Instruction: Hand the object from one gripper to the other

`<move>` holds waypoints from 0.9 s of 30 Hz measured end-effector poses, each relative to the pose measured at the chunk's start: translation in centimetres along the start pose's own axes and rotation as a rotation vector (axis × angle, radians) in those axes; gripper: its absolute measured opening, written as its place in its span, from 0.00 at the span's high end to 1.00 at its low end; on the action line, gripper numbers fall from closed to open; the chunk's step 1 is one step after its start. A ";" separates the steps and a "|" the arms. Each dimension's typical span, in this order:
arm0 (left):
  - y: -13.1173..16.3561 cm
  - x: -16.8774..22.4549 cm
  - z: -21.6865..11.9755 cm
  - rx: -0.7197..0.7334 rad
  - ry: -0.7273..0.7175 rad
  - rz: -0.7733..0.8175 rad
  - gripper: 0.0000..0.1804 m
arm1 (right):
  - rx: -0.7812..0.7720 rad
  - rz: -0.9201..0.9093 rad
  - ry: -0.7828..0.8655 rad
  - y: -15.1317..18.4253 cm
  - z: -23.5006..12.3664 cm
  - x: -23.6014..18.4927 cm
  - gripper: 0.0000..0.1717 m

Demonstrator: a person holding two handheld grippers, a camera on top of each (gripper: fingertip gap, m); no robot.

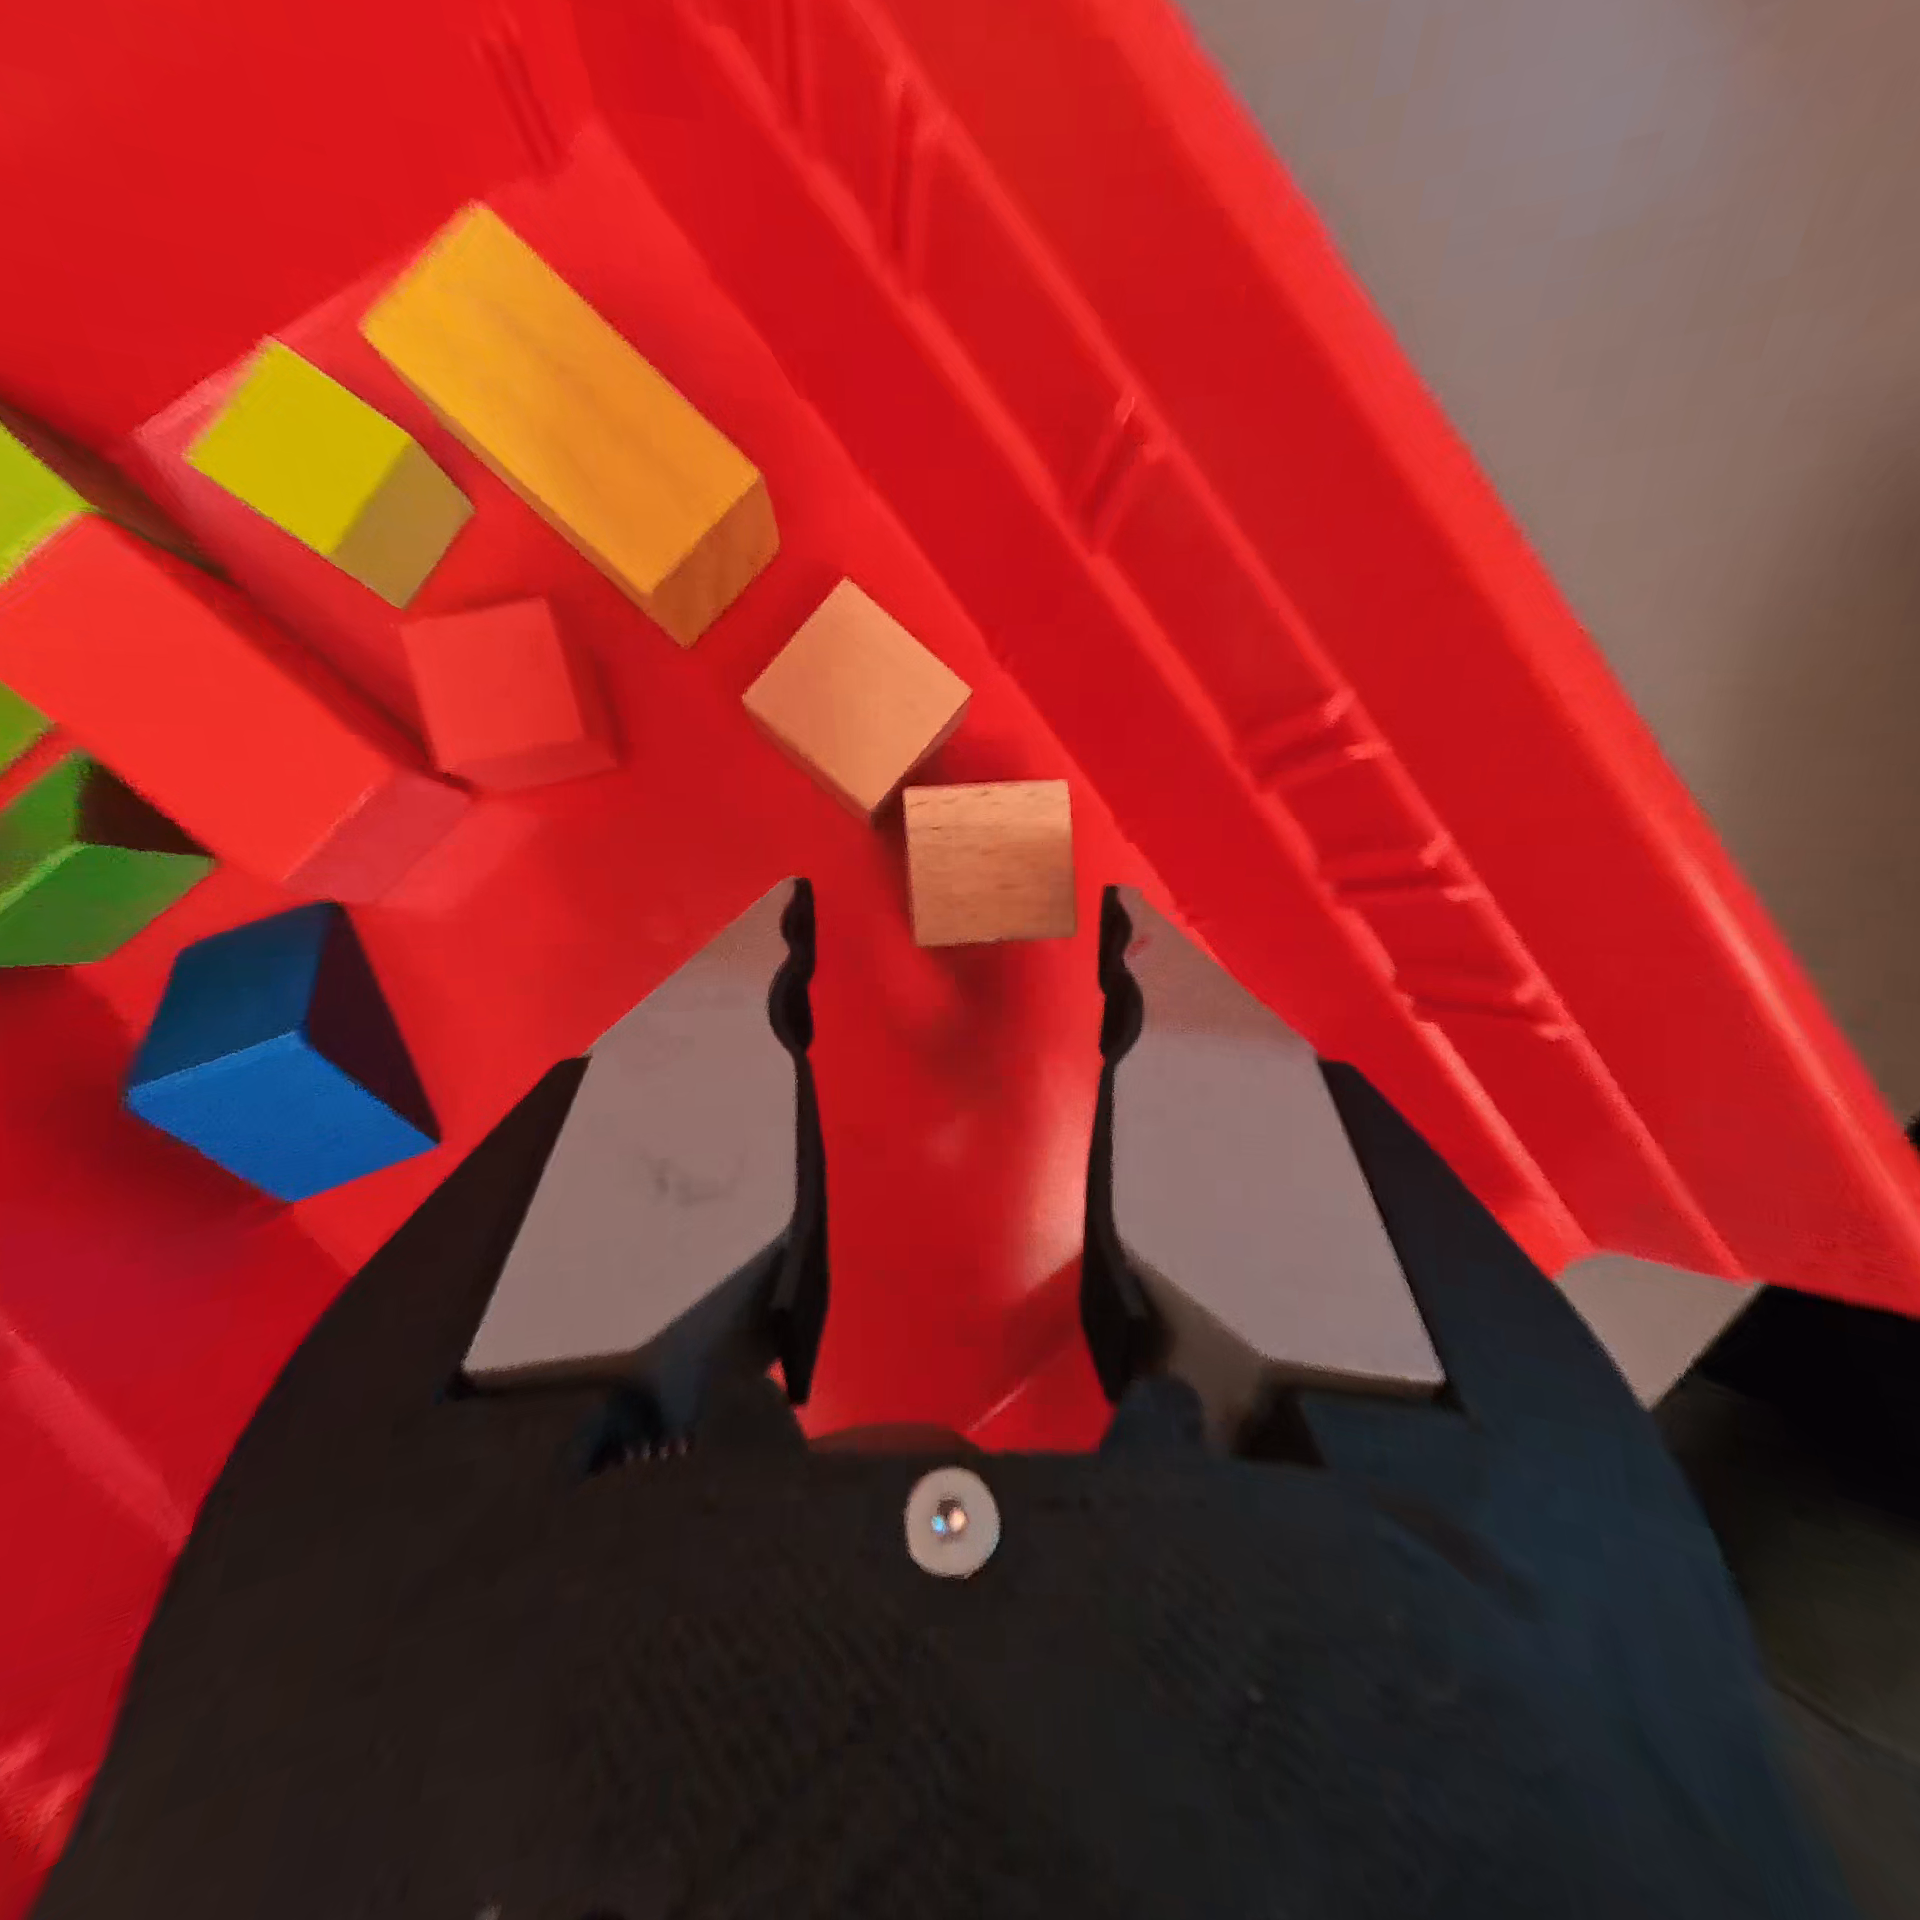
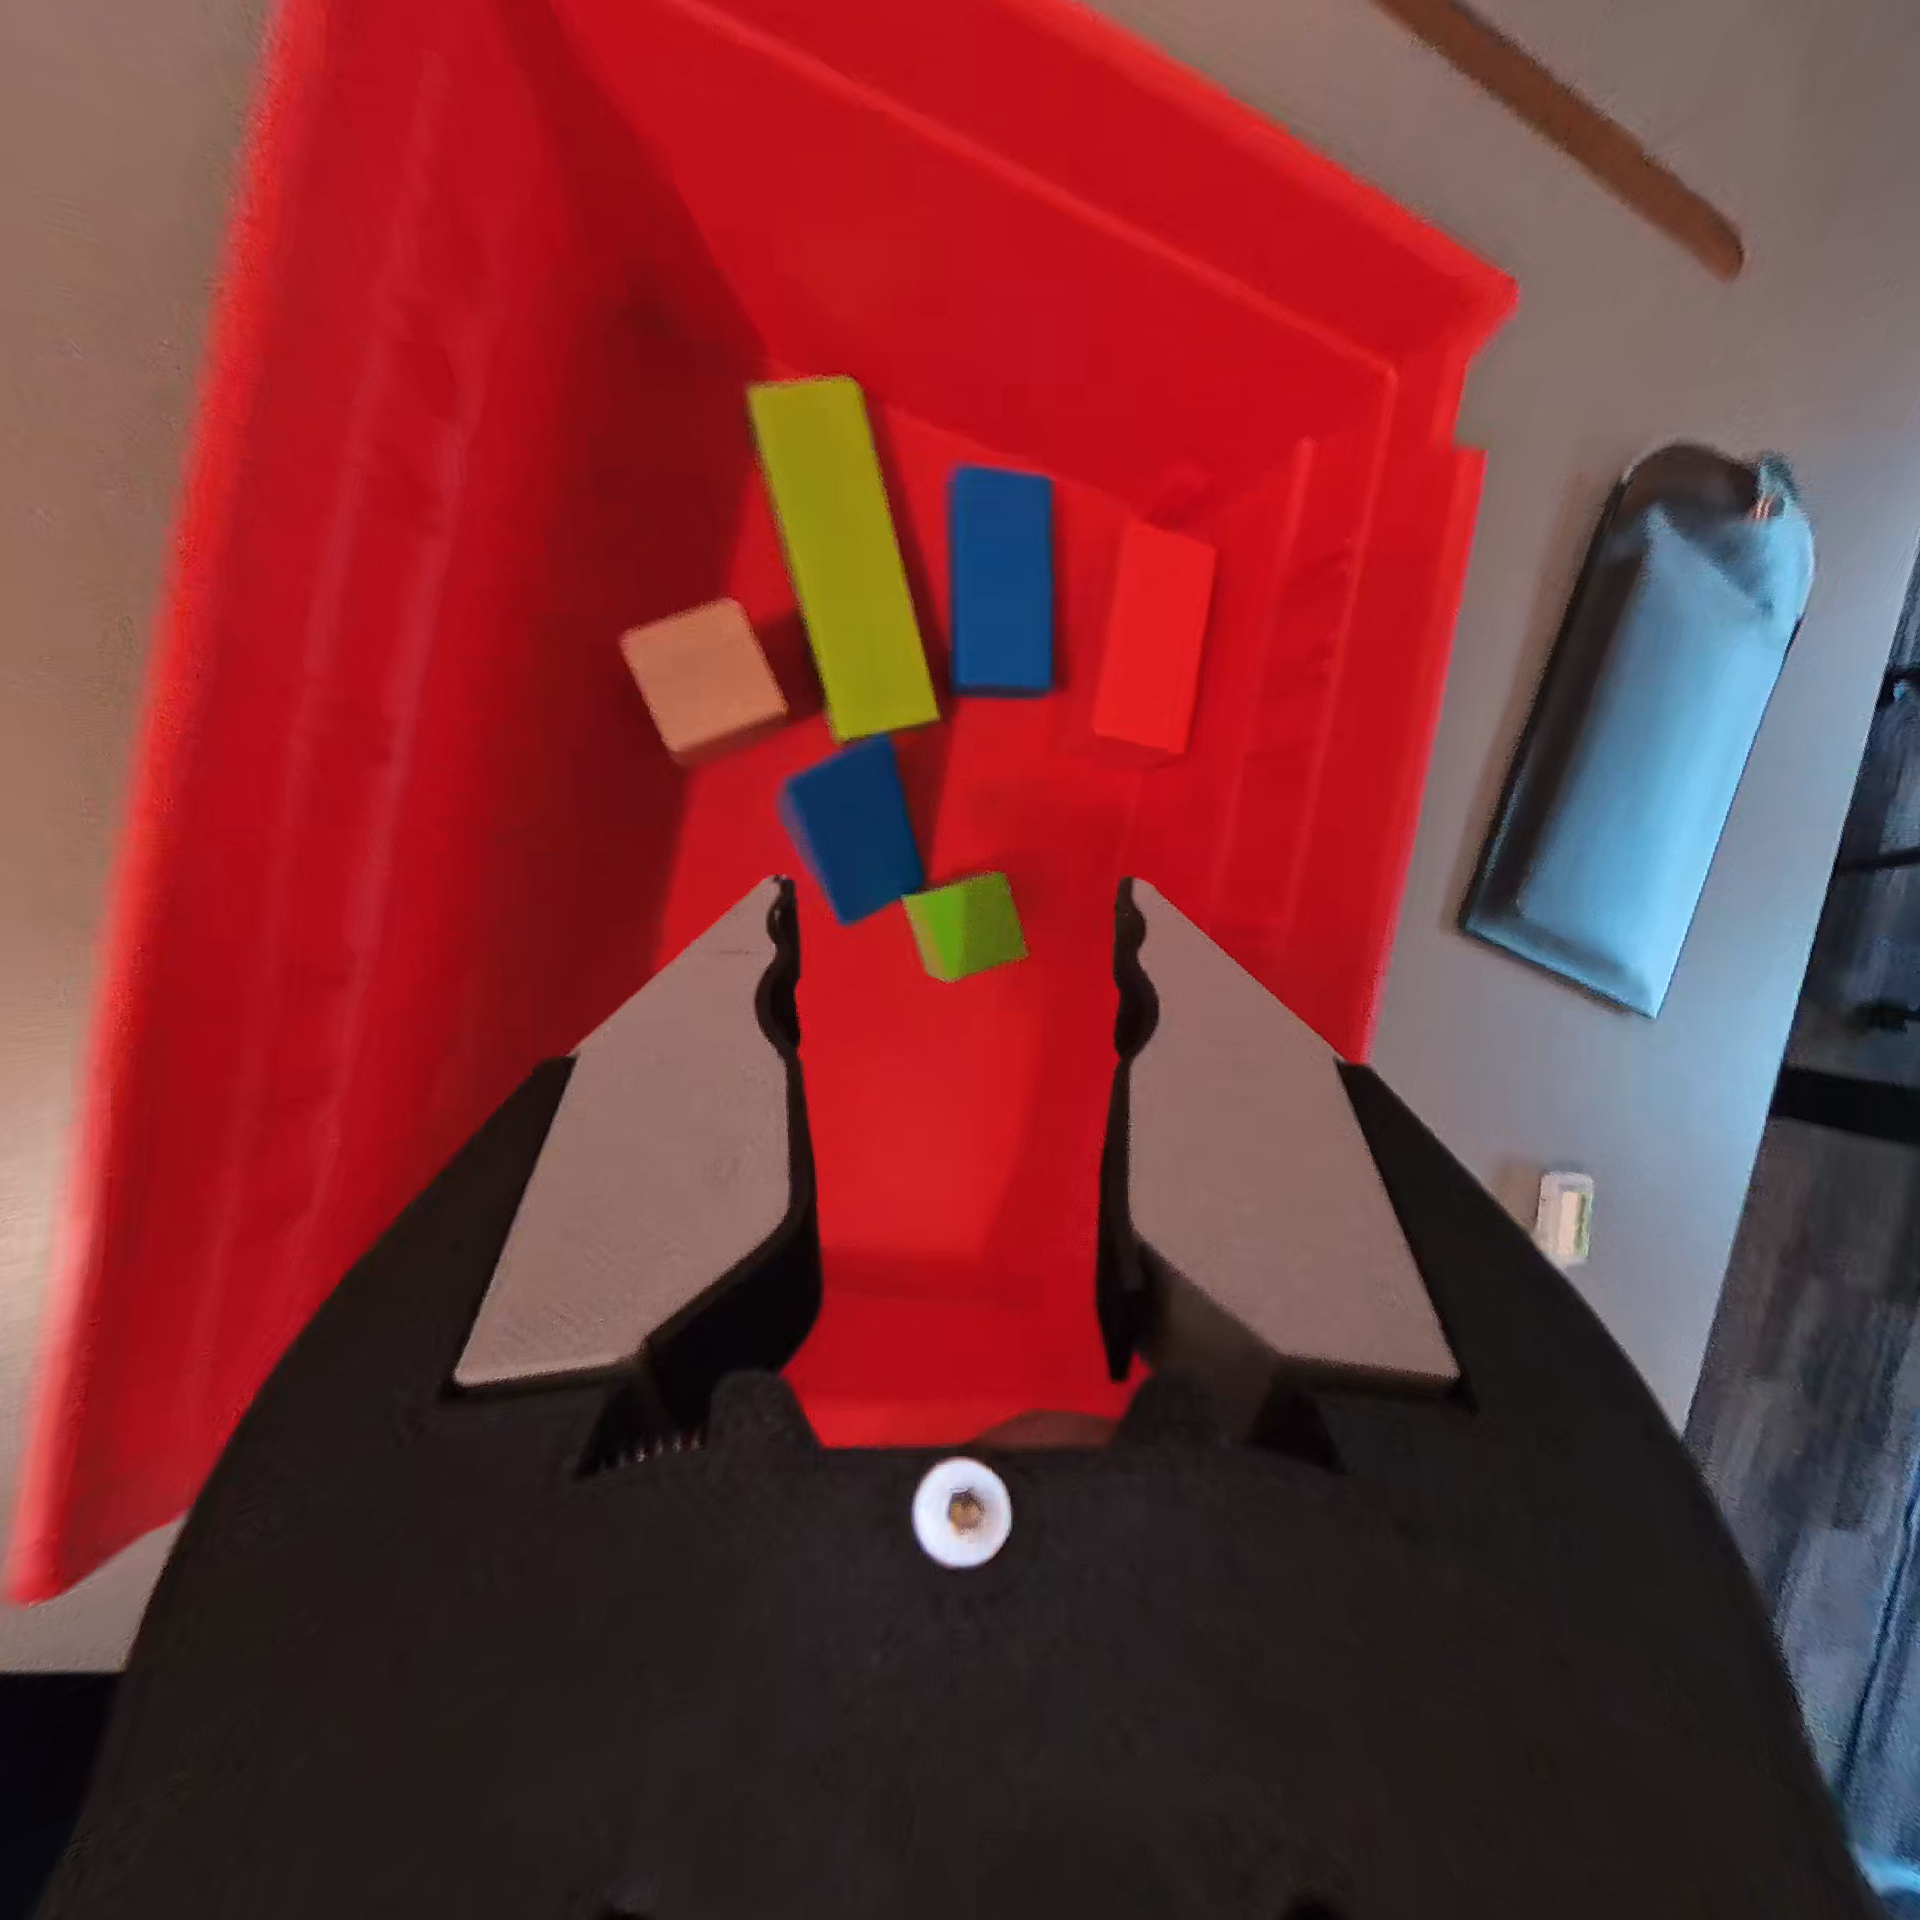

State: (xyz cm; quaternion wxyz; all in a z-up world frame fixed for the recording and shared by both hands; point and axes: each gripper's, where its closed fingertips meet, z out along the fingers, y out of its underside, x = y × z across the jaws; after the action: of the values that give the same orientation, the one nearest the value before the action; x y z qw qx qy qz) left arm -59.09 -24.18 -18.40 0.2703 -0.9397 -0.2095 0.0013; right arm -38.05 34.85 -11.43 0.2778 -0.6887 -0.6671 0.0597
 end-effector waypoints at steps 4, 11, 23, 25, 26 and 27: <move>0.2 0.0 1.5 -0.038 -0.062 0.018 0.83 | 0.115 -0.083 -0.069 -3.2 -2.5 -4.3 0.66; -4.0 -0.5 -4.7 0.160 -0.347 0.139 0.83 | 0.495 -0.261 -0.456 -10.0 -10.1 -18.9 0.67; -17.4 20.8 -9.3 0.673 -0.353 0.688 0.83 | 0.552 -0.263 -1.269 -15.2 -19.2 -37.8 0.61; -18.0 22.2 -8.2 0.673 -0.340 0.736 0.83 | 0.493 -0.249 -1.363 -14.4 -19.0 -38.5 0.74; -18.2 22.3 -7.5 0.660 -0.350 0.747 0.83 | 0.460 -0.234 -1.412 -14.0 -18.9 -38.6 0.80; -18.1 22.3 -6.9 0.643 -0.345 0.754 0.83 | 0.434 -0.221 -1.431 -13.7 -18.5 -38.4 0.80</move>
State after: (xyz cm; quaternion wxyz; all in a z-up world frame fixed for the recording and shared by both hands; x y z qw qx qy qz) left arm -45.03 -4.98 -0.82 0.4872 -0.8057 0.1127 0.3174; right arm -45.73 -7.94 -0.70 -0.0894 -0.3410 -0.7230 0.5941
